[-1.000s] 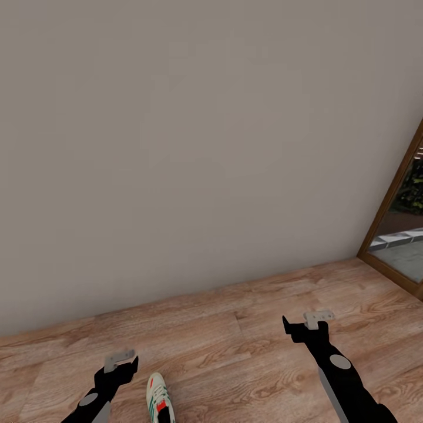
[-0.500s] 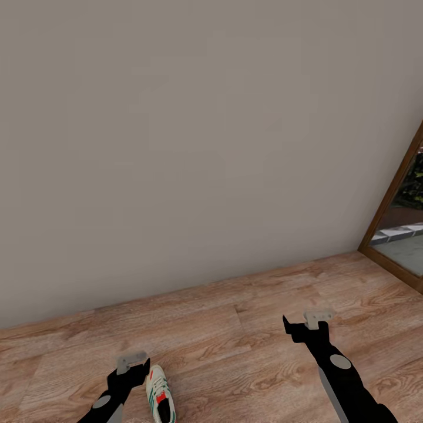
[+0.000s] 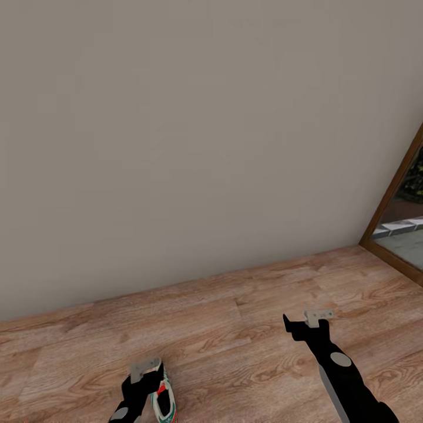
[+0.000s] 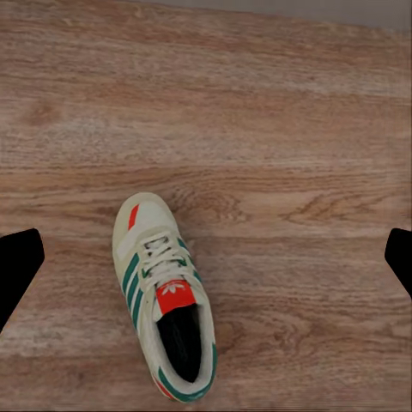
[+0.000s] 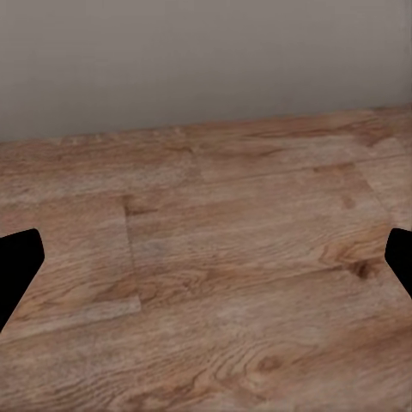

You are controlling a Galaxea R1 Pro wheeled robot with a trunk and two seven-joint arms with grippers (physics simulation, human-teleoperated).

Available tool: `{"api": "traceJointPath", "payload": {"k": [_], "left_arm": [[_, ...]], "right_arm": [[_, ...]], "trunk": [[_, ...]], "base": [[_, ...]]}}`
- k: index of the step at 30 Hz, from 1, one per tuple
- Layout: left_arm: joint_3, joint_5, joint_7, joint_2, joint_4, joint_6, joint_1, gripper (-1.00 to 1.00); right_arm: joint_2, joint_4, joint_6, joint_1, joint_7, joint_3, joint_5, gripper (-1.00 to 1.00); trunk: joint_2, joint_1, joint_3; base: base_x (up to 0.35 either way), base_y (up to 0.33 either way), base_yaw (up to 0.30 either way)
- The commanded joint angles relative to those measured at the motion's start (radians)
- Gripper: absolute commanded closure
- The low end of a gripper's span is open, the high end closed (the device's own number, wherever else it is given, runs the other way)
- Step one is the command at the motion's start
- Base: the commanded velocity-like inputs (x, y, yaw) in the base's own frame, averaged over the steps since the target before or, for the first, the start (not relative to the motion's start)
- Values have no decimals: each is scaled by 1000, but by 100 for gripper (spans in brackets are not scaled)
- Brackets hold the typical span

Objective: Pick up the two gym shoes and the two sandals from the corridor floor and place them onto the hallstand (shoe rack) in the corridor, making sure they are on the rack and not on the floor. Arrange them so the two gym shoes are next to each other and the two sandals are next to each other.

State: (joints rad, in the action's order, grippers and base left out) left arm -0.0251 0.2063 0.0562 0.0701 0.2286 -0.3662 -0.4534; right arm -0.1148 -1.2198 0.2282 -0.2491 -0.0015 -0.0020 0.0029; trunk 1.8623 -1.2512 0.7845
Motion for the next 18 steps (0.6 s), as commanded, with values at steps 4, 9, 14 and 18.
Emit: {"api": "traceJointPath", "payload": {"k": [4, 9, 14, 18], "left_arm": [[-2, 3, 37, 9, -13, -10, -1, -100], [-2, 4, 114, 29, -26, -17, 0, -100], [-1, 3, 151, 40, -30, -18, -1, -100], [-1, 2, 156, 41, -30, -19, -1, -100]], "right_arm": [[0, -27, 21, -1, -1, 0, 0, -100], [0, -80, 66, -1, 0, -1, -1, -100], [0, -154, 121, -3, 0, -1, -1, -100], [0, -186, 150, -4, 0, -1, -2, -100]], "trunk": [[29, -15, 20], [64, -34, 44], [99, -54, 67], [127, -69, 86]], "base": [[0, 0, 0], [0, 0, 11], [0, 0, 45], [0, 0, 61]]}}
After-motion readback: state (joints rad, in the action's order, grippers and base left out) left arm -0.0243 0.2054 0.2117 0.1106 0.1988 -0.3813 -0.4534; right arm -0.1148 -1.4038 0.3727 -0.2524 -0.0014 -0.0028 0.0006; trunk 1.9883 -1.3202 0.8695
